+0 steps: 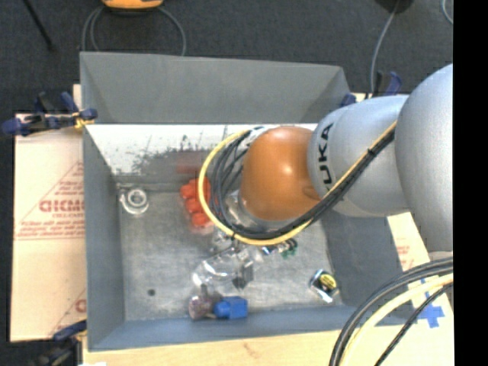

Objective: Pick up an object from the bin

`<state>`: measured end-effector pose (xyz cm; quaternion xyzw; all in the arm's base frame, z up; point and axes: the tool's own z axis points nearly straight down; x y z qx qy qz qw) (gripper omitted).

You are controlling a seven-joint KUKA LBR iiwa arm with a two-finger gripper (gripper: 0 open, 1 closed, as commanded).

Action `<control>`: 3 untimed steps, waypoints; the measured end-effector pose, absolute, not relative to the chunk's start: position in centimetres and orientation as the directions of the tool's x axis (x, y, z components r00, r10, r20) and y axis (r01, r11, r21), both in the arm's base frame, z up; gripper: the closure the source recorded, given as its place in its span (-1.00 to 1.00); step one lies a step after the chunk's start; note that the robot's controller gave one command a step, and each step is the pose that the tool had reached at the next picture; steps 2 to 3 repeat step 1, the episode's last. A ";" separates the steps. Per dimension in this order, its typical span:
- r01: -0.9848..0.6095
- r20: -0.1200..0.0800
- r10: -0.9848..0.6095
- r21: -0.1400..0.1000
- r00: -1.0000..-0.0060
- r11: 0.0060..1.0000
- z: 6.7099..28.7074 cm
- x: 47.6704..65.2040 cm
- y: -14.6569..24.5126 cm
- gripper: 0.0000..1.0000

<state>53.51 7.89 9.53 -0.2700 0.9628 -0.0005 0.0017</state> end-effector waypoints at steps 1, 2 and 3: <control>-0.718 -0.006 -0.718 -0.006 -0.696 0.696 27.1 53.5 4.4 1.00; -0.718 -0.006 -0.718 -0.006 -0.696 0.696 27.1 53.5 4.4 1.00; -0.718 -0.006 -0.718 -0.006 -0.696 0.696 27.1 53.5 4.4 1.00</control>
Offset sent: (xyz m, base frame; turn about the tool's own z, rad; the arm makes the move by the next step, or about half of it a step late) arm -0.0021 -0.0336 0.1727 -0.2576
